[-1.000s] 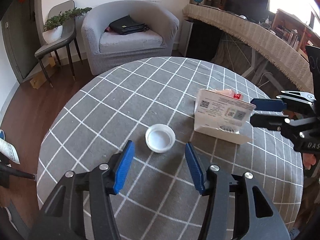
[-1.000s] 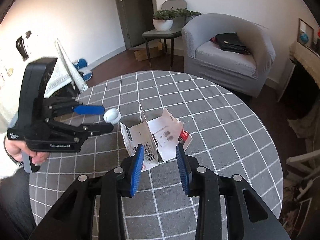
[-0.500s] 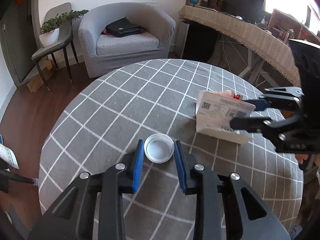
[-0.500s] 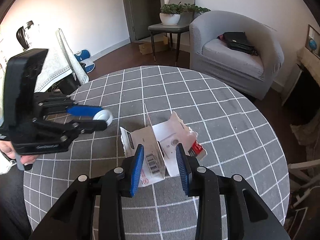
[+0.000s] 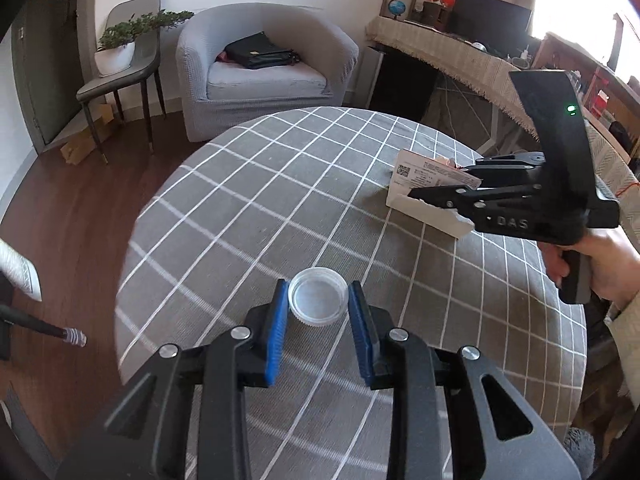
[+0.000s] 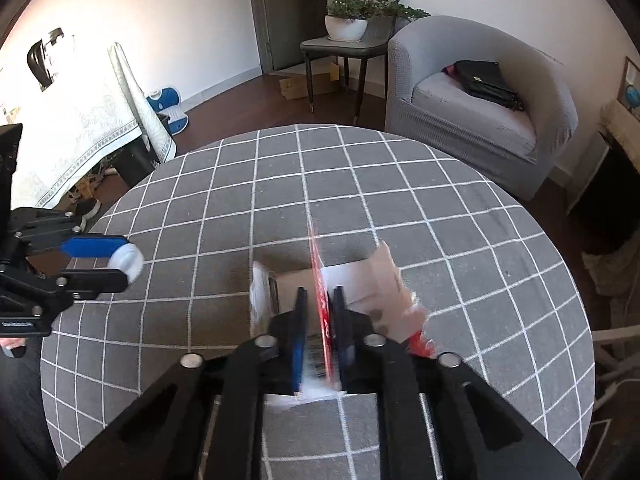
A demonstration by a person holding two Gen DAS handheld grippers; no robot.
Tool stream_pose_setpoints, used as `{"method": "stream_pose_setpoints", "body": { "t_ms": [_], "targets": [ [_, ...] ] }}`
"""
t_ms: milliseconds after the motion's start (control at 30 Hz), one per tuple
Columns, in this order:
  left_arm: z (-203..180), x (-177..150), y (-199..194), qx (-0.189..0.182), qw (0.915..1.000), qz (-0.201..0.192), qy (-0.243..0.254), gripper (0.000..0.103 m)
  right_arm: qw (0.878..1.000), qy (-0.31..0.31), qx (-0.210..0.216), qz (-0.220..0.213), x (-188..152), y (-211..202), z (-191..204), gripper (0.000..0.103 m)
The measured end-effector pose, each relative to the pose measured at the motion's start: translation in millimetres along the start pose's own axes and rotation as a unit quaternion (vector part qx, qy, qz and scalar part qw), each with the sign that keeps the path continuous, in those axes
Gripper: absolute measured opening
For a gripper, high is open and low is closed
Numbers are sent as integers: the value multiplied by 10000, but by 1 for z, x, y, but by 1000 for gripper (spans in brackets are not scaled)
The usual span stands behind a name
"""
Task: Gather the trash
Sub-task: 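Grasp the white cardboard box with the right tool while the left tool grasps the small white lid, then carry the box and lid with both tools down over the green bin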
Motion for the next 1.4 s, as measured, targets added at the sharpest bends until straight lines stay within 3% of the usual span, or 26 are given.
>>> {"method": "stream_pose_setpoints", "body": {
  "t_ms": [433, 767, 1100, 1400],
  "targets": [
    [7, -24, -60, 152, 9997, -121, -143, 32, 9998, 146, 111, -22, 2, -22, 44, 1],
    [21, -50, -129, 474, 9975, -390, -355, 32, 9984, 301, 455, -162, -2, -66, 125, 1],
    [64, -103, -176, 780, 9923, -435, -860, 32, 9947, 628, 813, -12, -6, -78, 200, 1],
    [113, -158, -186, 958, 9859, -205, -1359, 32, 9914, 739, 1076, 66, -2, -84, 258, 1]
  ]
}}
Point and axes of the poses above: each gripper's, at about its wrist camera, not at the fingertips, and y roughly the way its jaws point, z to its left, x to its top, the point moved 6 cm from there along y, roughly the way its jaws point, and after that the axes turned 12 degrees about -x, right-handed, at the moved point
